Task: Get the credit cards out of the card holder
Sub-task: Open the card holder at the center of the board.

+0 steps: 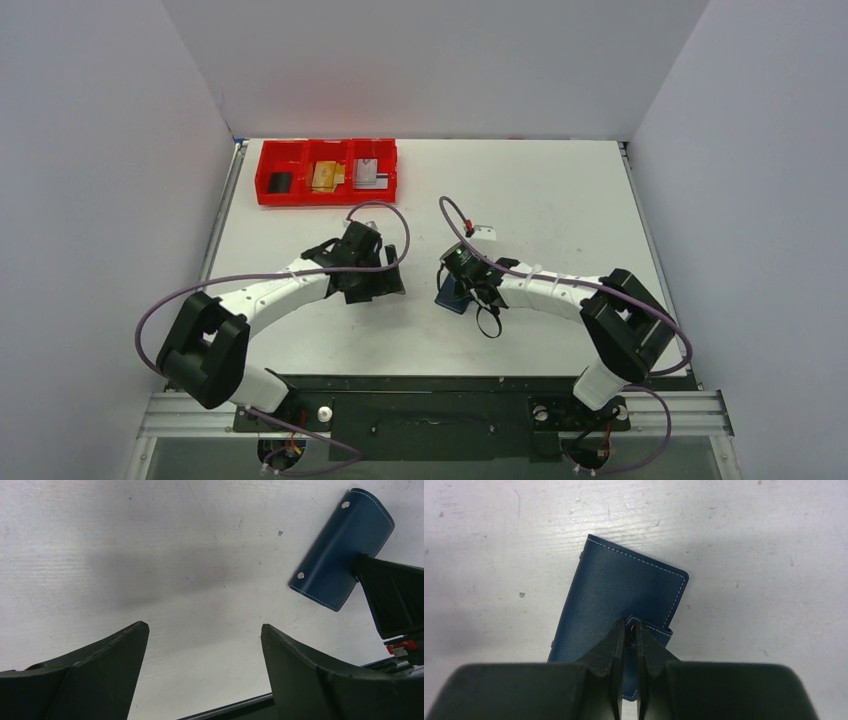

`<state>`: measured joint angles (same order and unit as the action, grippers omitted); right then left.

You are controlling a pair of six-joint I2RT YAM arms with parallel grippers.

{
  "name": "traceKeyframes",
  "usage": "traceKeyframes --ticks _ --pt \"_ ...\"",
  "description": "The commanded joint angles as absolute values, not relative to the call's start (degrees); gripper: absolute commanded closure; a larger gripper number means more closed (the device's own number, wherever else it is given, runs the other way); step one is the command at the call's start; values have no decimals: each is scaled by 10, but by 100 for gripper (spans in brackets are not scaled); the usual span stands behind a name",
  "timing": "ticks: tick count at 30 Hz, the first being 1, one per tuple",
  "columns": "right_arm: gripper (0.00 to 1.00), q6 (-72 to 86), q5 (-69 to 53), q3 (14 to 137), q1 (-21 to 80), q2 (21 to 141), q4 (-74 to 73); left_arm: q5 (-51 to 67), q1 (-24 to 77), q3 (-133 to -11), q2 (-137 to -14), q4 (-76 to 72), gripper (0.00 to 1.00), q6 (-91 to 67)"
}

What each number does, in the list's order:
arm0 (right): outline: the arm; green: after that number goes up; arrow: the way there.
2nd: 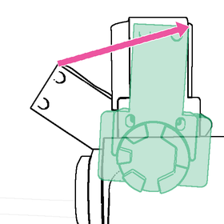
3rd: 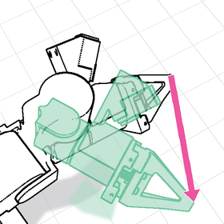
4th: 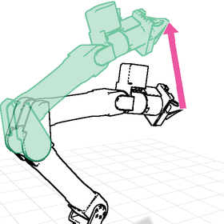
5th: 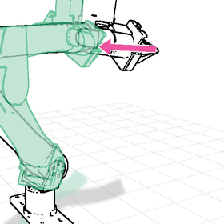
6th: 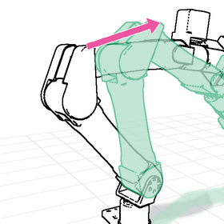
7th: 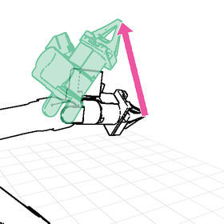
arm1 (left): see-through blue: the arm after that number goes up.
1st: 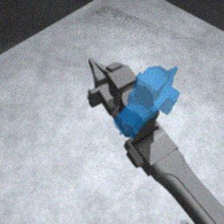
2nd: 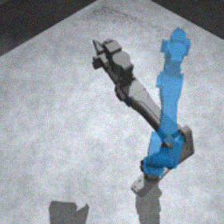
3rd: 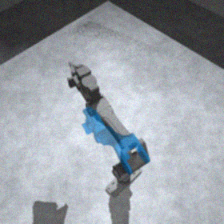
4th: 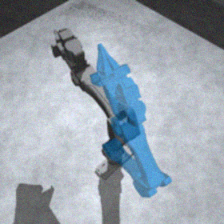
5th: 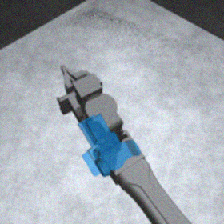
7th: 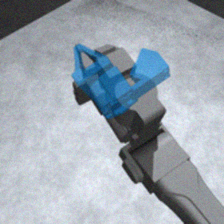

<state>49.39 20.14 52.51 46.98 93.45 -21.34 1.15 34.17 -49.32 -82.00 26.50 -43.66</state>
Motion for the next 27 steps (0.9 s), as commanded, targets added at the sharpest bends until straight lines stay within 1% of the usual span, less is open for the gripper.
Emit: traceKeyframes --ticks 1,8,19,27 --pt "100 475 121 479 469 921 -105 30 351 -518 -834 233 21 -448" --pt "100 436 86 460 476 874 -35 30 361 -530 -857 226 30 -452" --pt "100 438 63 462 477 828 -19 31 373 -538 -883 206 46 -459" --pt "100 437 61 467 492 866 -22 37 382 -537 -881 194 49 -472"
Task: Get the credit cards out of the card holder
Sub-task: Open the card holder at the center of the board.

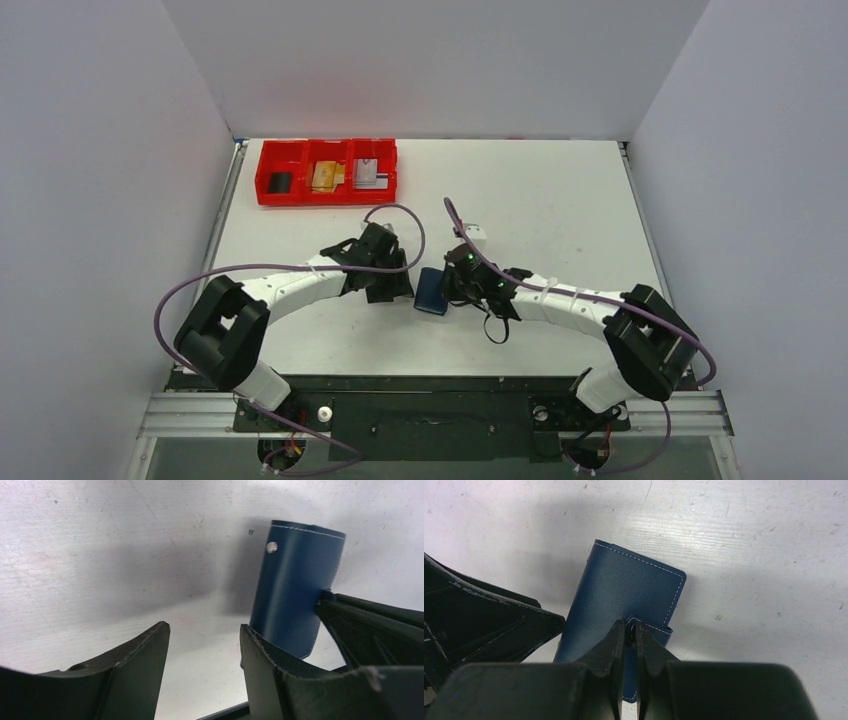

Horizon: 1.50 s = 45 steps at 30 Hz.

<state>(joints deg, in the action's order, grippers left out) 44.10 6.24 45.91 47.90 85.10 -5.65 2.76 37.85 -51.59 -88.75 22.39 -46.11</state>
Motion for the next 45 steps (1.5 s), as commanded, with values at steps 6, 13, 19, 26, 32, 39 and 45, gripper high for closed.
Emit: traceKeyframes --ticks 6,13,19,26,32,39,45 --pt "100 442 56 463 505 890 -6 43 384 -515 -869 178 49 -481" --pt "100 446 57 468 511 906 -5 36 412 -514 -896 166 49 -489" --pt "100 449 52 479 510 898 -5 14 426 -510 -939 170 50 -497" --pt "100 455 37 487 502 879 -5 -10 430 -517 -974 205 50 -510" --pt "100 467 27 476 480 837 -14 -12 429 -516 -951 206 50 -515" --pt "100 468 35 493 474 792 -55 -15 403 -527 -888 240 49 -504" --pt "100 477 40 509 476 770 -78 -29 375 -525 -830 263 48 -493"
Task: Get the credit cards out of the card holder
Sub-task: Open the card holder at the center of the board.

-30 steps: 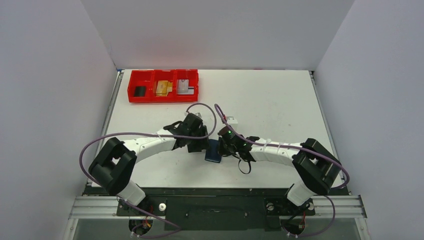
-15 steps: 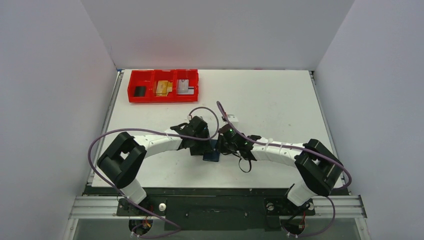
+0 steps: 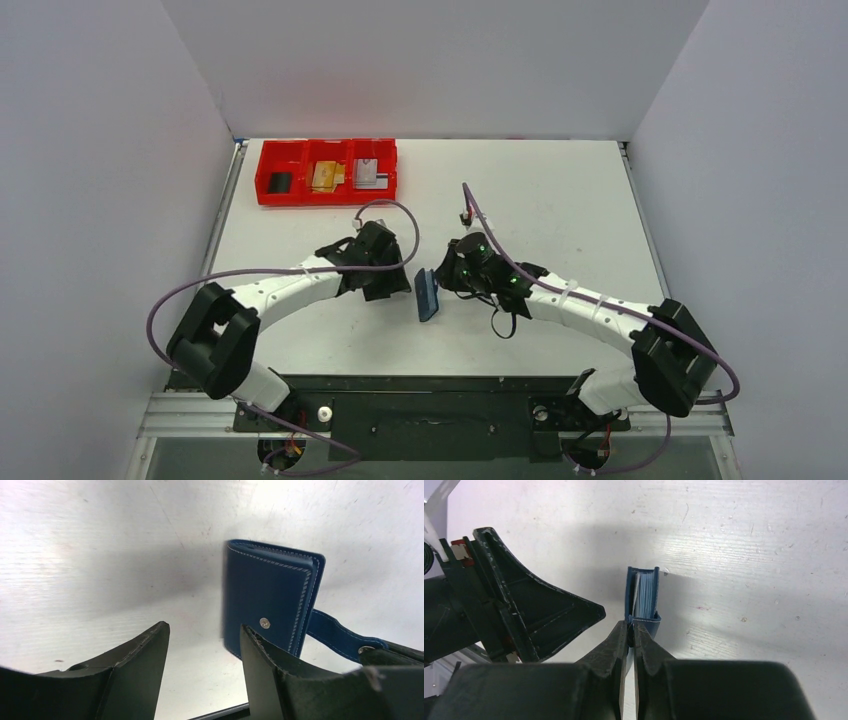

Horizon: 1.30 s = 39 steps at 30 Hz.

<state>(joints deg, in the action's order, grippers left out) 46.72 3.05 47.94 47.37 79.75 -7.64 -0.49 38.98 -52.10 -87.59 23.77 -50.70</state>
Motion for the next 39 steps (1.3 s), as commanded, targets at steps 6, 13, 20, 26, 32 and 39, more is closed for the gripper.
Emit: traceKeyframes --ticks 6,13,20,26,32,39 --pt "100 479 43 534 483 773 -100 -23 362 -521 -795 268 42 -482" --pt "100 488 68 549 494 781 -126 -13 362 -516 -792 269 41 -475" --pt "100 515 162 518 485 757 -215 0 362 -519 -806 258 42 -462" --pt "100 526 172 451 460 745 -225 20 367 -529 -833 252 45 -453" --pt "100 528 171 420 457 763 -205 23 384 -552 -872 246 50 -449" --pt "100 522 159 407 447 810 -162 21 398 -567 -907 239 56 -455"
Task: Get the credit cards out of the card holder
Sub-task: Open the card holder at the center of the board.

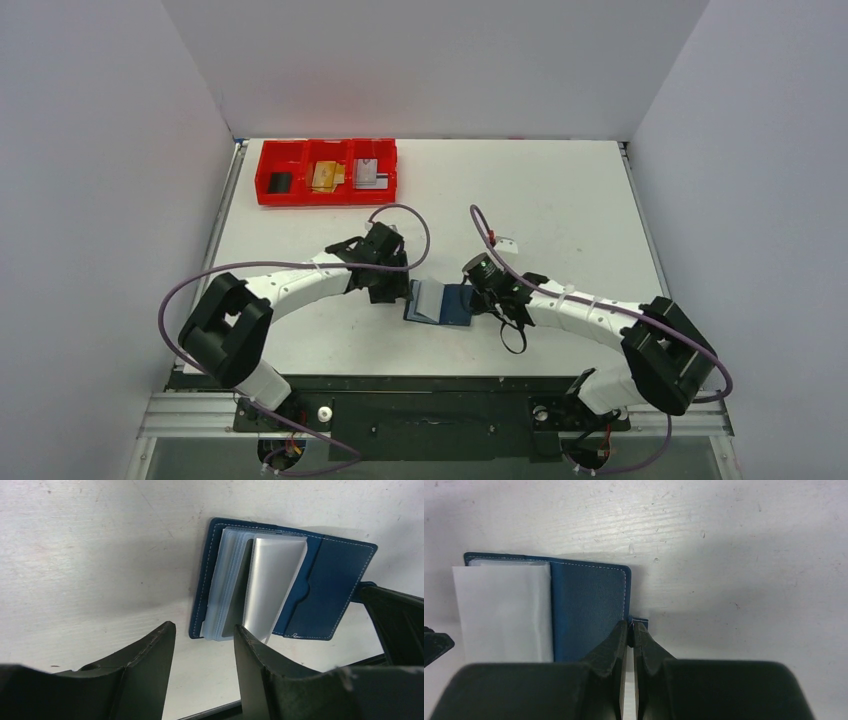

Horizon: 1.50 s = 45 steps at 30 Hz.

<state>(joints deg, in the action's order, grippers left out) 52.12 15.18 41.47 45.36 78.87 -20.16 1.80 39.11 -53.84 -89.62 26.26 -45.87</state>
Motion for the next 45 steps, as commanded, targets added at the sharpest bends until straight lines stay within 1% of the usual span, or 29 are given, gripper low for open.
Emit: traceKeyframes --ticks 1,8,12,17,24,35,45 --pt "100 520 157 407 445 814 -159 20 399 -568 -908 237 56 -455" --pt "100 515 142 408 435 847 -129 6 401 -575 -924 247 59 -456" --pt "100 509 135 419 431 863 -120 5 404 -574 -931 250 63 -461" --pt "100 501 131 431 427 879 -118 -21 405 -558 -911 246 65 -471" --pt "100 498 124 433 428 892 -113 -10 410 -555 -919 243 68 -467" --pt "100 493 114 452 430 909 -108 -4 426 -584 -942 251 71 -464" --pt "100 491 98 454 436 913 -98 -3 436 -616 -948 250 71 -458"
